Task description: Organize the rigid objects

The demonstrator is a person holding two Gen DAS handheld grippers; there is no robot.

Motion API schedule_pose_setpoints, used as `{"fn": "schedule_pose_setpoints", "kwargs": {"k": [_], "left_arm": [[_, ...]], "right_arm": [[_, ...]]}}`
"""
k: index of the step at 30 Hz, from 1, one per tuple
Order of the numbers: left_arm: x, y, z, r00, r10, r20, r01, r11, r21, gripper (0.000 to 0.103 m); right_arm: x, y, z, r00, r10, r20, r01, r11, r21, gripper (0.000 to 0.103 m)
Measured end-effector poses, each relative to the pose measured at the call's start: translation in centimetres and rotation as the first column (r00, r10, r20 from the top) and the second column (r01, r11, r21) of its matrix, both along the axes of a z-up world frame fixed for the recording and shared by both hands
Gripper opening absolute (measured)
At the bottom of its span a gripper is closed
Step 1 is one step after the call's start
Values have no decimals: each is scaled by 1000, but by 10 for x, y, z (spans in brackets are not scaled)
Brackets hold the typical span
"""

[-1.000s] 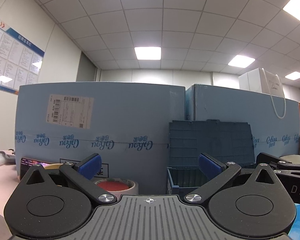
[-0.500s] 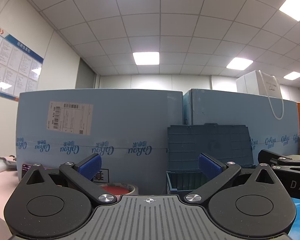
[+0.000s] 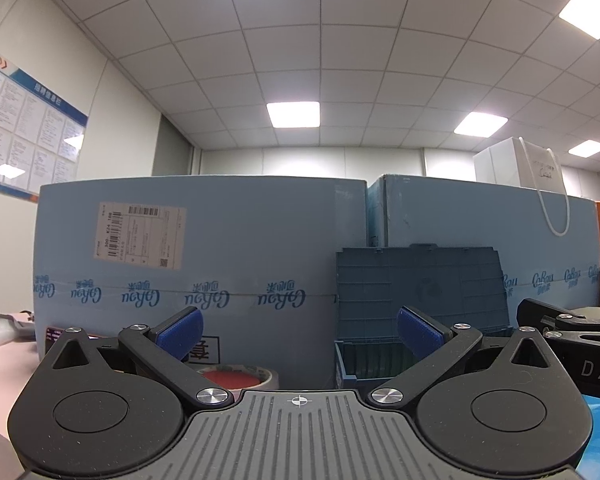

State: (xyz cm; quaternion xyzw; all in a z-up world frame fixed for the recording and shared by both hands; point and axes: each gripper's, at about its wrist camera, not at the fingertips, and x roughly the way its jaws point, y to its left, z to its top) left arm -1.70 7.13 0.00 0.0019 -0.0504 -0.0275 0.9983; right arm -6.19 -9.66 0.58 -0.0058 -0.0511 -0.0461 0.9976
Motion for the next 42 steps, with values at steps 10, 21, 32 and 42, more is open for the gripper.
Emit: {"fn": "schedule_pose_setpoints", "kwargs": {"k": [10,21,32,42], "left_arm": [[0,1,-1,1000,-7,-7,7,1000,-4,103],[0,1,-1,1000,-4,-8,4,1000,-3,103],[0,0,-1,1000,-4,-11,4,1000,-4,103],[0,1,0,1000,-3,-12,3,1000,-4,103]], "right_arm": [[2,0,0,1000,2,-8,-2,1000,3,103],[3,0,0,1000,3,-11,-3,1000,4,103],[3,0,0,1000,3,-13,-3,1000,2,103],[4,0,0,1000,5,-15,-5,1000,2,103]]}}
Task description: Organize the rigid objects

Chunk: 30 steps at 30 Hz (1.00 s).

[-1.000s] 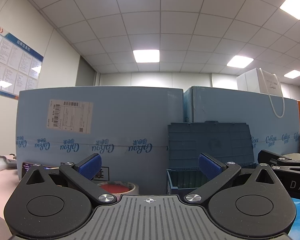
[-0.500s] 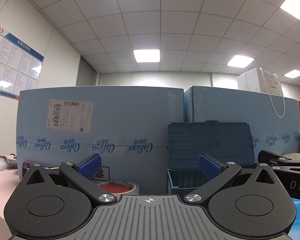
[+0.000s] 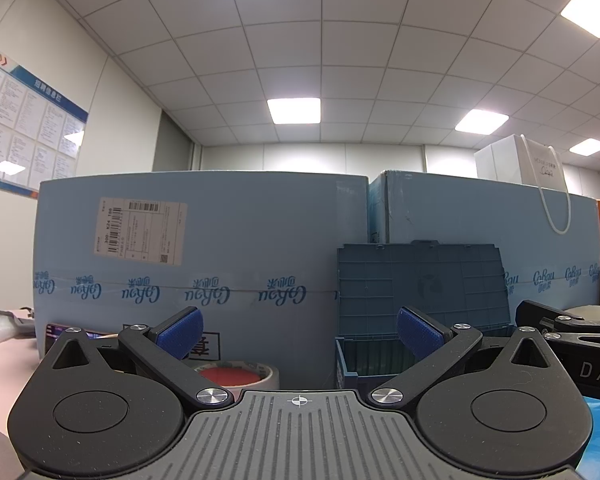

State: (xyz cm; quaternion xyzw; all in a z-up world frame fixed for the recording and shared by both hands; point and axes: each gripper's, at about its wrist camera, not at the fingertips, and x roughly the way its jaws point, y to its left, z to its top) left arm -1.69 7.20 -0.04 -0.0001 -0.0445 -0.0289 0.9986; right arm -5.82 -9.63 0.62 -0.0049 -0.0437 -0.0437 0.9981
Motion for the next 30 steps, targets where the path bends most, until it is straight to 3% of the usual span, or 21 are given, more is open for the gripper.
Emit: {"fn": "schedule_pose_setpoints", "kwargs": {"k": [30], "left_arm": [[0,1,0,1000,15,-4,-15,1000,1,103]], "right_arm": [[1,0,0,1000,3,-11,-3,1000,-7,103]]}}
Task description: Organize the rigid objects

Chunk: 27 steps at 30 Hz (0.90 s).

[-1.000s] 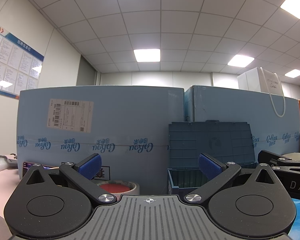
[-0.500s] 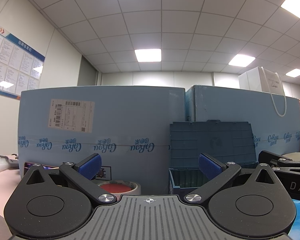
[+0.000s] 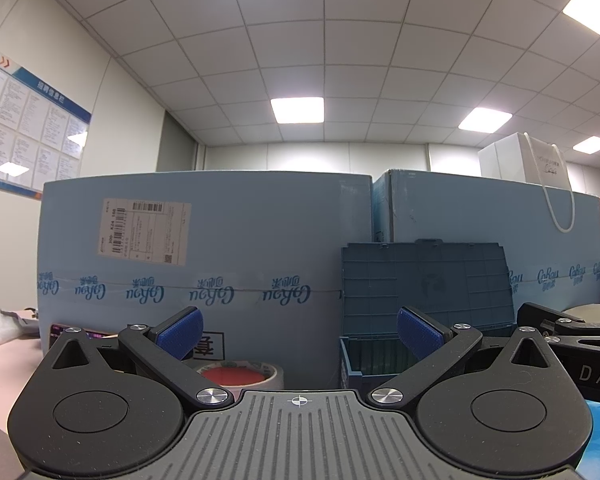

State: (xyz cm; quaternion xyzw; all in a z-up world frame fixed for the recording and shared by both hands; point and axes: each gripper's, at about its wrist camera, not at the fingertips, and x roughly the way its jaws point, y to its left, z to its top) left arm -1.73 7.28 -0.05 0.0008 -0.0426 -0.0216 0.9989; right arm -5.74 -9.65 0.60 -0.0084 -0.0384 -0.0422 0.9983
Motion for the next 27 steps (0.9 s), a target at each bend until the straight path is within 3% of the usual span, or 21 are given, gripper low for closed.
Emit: {"fn": "schedule_pose_setpoints", "kwargs": {"k": [27], "left_arm": [[0,0,0,1000,4,-1,-4,1000,0,103]], "right_arm": [[-1,0,0,1000,4,-2,-4,1000,-4,103]]}}
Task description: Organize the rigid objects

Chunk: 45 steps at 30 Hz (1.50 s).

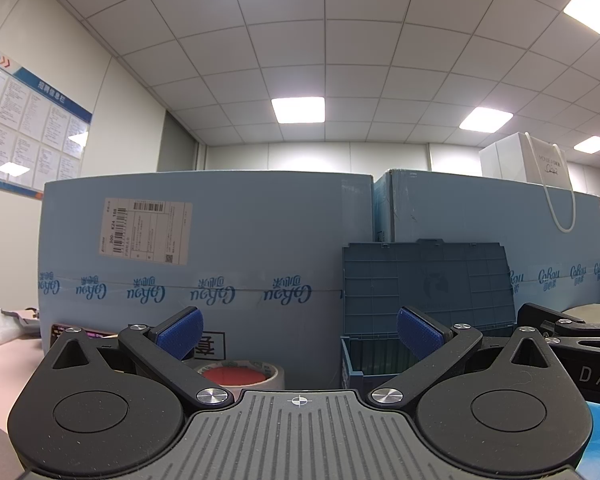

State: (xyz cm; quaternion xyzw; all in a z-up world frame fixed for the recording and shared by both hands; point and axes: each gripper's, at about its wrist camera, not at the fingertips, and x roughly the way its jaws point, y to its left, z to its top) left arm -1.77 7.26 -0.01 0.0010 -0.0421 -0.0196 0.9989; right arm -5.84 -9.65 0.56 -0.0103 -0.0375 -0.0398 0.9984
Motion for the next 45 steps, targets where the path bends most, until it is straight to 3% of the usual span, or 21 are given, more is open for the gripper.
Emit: {"fn": "schedule_pose_setpoints", "kwargs": {"k": [45], "left_arm": [[0,1,1,1000,2,0,-2,1000,0,103]], "right_arm": [[0,-1,0,1000,8,-6,-8,1000,-3,103]]}}
